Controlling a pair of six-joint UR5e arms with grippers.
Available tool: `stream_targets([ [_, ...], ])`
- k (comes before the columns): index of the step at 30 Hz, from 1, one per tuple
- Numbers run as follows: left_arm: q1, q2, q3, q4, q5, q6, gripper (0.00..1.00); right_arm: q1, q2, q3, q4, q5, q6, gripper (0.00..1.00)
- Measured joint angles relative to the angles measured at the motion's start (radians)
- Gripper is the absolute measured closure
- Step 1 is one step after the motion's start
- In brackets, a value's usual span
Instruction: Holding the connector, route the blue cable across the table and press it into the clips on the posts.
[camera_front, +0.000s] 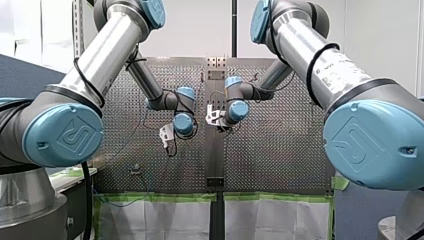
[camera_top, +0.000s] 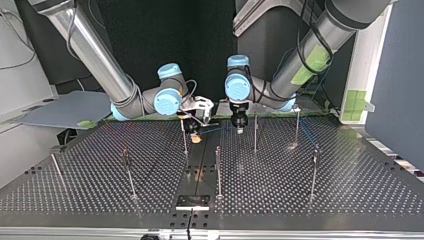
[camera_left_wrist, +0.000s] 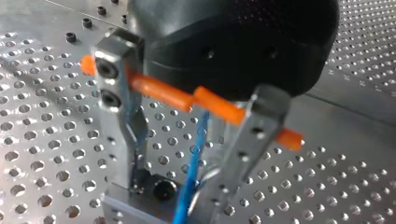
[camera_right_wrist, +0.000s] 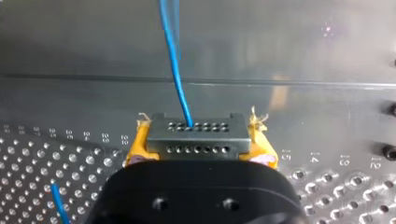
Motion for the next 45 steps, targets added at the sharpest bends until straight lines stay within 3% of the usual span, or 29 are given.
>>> stream_targets([
  [8, -0.002, 0.008, 0.0, -0.026, -0.001, -0.007, 1.0, -0.003, -0.003, -0.005, 0.001, -0.001, -0.004, 1.0],
  [16, -0.008, 0.081, -0.001, -0.055, -0.001, -0.008, 1.0, -0.003, -0.049, -0.01, 0.008, -0.002, -0.002, 1.0],
  [25, -0.014, 0.173, -0.001, -0.104, -0.002, -0.004, 1.0, -0.007, -0.135, -0.001, 0.07, -0.002, -0.001, 1.0],
  [33, -0.034, 0.258, -0.026, -0.148, -0.024, 0.0, 1.0, -0.007, -0.227, 0.056, 0.105, -0.002, 0.005, 1.0],
  [45, -0.057, 0.384, -0.037, -0.213, -0.031, 0.012, 1.0, 0.002, -0.353, 0.116, 0.126, -0.004, 0.038, 1.0],
])
